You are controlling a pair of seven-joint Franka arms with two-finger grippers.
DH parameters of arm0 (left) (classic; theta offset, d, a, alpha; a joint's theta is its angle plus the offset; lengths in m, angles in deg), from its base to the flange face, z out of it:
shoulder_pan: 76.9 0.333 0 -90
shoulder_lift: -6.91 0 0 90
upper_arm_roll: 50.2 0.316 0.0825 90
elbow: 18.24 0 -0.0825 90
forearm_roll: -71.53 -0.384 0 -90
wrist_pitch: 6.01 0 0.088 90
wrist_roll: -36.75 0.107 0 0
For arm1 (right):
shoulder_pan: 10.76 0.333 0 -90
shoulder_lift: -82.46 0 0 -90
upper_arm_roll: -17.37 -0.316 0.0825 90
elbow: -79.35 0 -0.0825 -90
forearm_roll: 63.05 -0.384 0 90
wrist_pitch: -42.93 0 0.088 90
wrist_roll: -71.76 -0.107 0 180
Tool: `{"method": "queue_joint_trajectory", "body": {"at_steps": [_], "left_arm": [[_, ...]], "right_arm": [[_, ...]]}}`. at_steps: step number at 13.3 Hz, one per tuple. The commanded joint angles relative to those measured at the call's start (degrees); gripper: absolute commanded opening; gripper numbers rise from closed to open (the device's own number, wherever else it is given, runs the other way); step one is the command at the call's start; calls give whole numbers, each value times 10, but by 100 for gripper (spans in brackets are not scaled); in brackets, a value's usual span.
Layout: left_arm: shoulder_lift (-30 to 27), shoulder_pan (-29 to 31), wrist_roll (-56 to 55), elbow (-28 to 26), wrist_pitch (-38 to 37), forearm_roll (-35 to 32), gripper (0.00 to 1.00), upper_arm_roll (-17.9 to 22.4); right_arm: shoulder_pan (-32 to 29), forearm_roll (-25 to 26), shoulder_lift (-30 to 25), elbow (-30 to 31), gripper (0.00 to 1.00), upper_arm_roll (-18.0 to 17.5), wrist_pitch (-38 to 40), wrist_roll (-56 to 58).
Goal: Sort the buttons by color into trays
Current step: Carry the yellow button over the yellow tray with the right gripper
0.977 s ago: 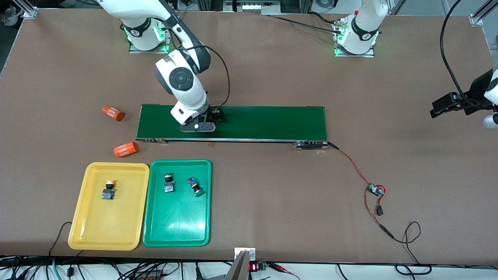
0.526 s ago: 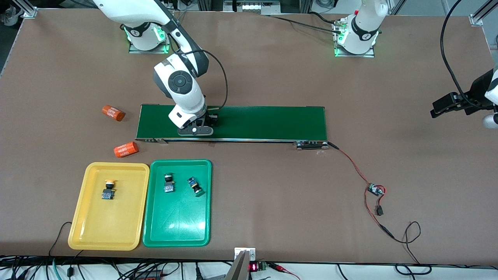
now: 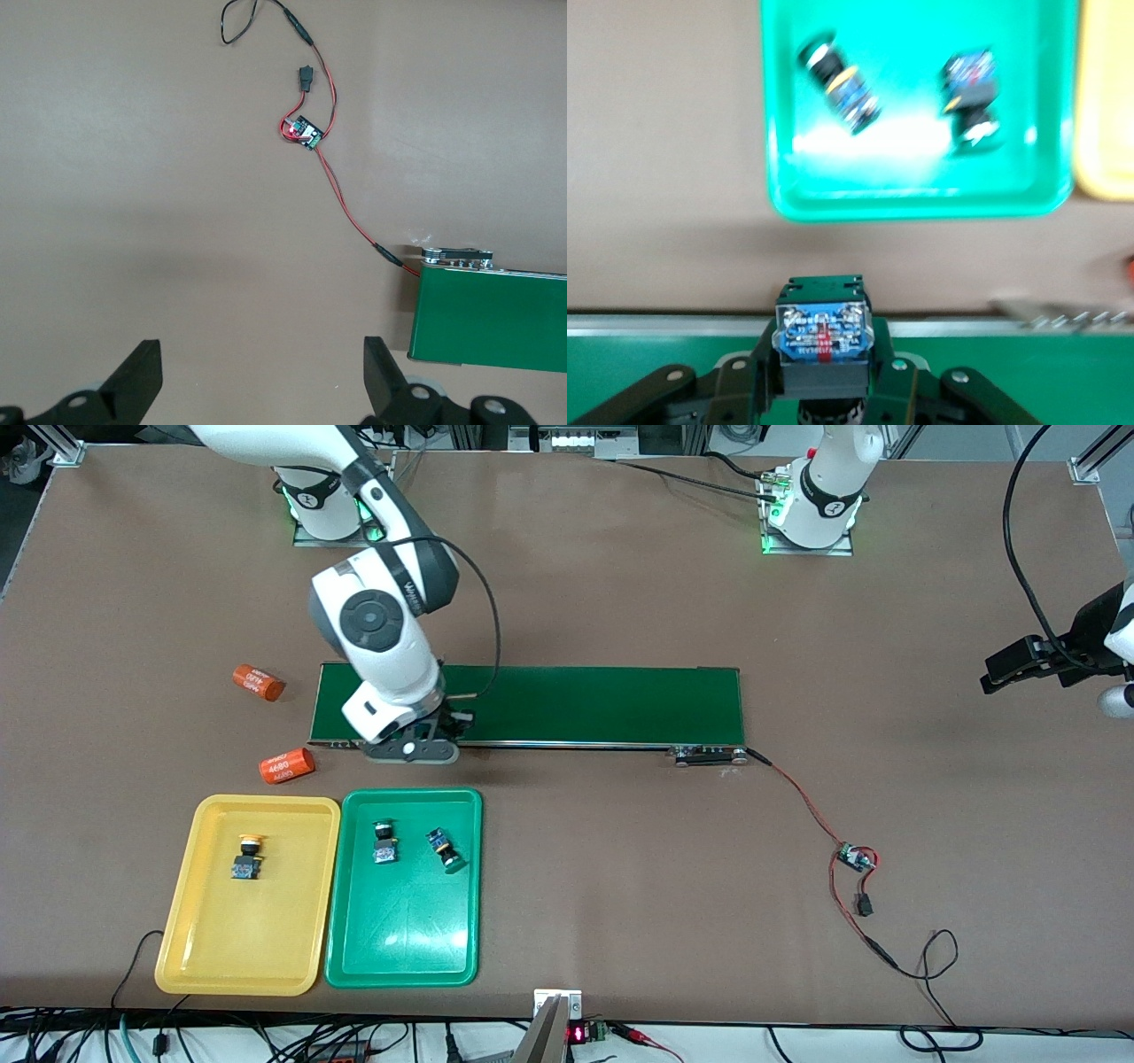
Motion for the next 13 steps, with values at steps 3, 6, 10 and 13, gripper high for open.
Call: {"method": "queue_joint_trajectory", "body": {"at_steps": [3, 6, 10, 13], "left_arm": [[-3, 0, 2, -1, 2, -7, 100, -1], [-5, -2, 3, -1, 7, -7, 100, -2], [-7, 1, 9, -2, 6, -7, 100, -1], [-8, -1, 9, -1, 7, -8, 100, -2]], "right_arm": [[-77, 9, 80, -84, 9, 31, 7, 149], [-108, 10, 127, -131, 9, 41, 5, 195], [-142, 53, 161, -132, 10, 41, -29, 216], [-144, 55, 171, -132, 11, 41, -31, 213]]}}
